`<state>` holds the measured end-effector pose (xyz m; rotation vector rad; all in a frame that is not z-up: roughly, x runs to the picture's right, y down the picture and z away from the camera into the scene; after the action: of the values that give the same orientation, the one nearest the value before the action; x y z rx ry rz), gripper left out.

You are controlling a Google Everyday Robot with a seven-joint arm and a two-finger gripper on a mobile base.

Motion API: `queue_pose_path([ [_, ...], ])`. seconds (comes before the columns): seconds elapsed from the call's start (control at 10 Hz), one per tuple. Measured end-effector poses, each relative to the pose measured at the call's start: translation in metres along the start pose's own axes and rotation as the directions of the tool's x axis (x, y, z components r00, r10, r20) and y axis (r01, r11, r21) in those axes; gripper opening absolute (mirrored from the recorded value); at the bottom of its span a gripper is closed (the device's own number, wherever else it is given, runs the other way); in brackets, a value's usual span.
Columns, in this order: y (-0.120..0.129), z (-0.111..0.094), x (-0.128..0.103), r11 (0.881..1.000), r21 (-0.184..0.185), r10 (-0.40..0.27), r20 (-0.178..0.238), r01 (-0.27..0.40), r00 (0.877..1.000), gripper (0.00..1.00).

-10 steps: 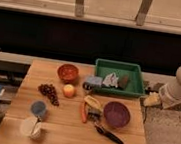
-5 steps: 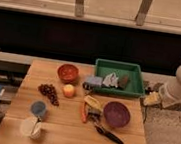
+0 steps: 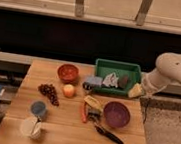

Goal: Place apple in red bowl

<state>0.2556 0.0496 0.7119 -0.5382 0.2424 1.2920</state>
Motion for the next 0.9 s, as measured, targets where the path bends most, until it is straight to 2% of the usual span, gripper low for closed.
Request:
queue_pose_path([
  [0.1, 0.017, -0.001, -0.012, 0.999, -0.002, -0.042, 0.004, 0.042, 0.999, 0.66],
  [0.3, 0.065, -0.002, -0.040, 0.987, -0.013, -0.162, 0.016, 0.163, 0.987, 0.66],
  [0.5, 0.113, -0.004, -0.057, 0.963, -0.032, -0.266, 0.029, 0.267, 0.963, 0.66],
  [0.6, 0.147, -0.007, -0.065, 0.943, -0.052, -0.328, 0.040, 0.330, 0.944, 0.66],
  [0.7, 0.166, -0.009, -0.070, 0.930, -0.065, -0.358, 0.049, 0.361, 0.932, 0.66],
  [0.8, 0.172, -0.009, -0.070, 0.927, -0.070, -0.365, 0.050, 0.368, 0.930, 0.66],
  [0.9, 0.167, -0.009, -0.069, 0.929, -0.062, -0.363, 0.048, 0.365, 0.931, 0.66],
])
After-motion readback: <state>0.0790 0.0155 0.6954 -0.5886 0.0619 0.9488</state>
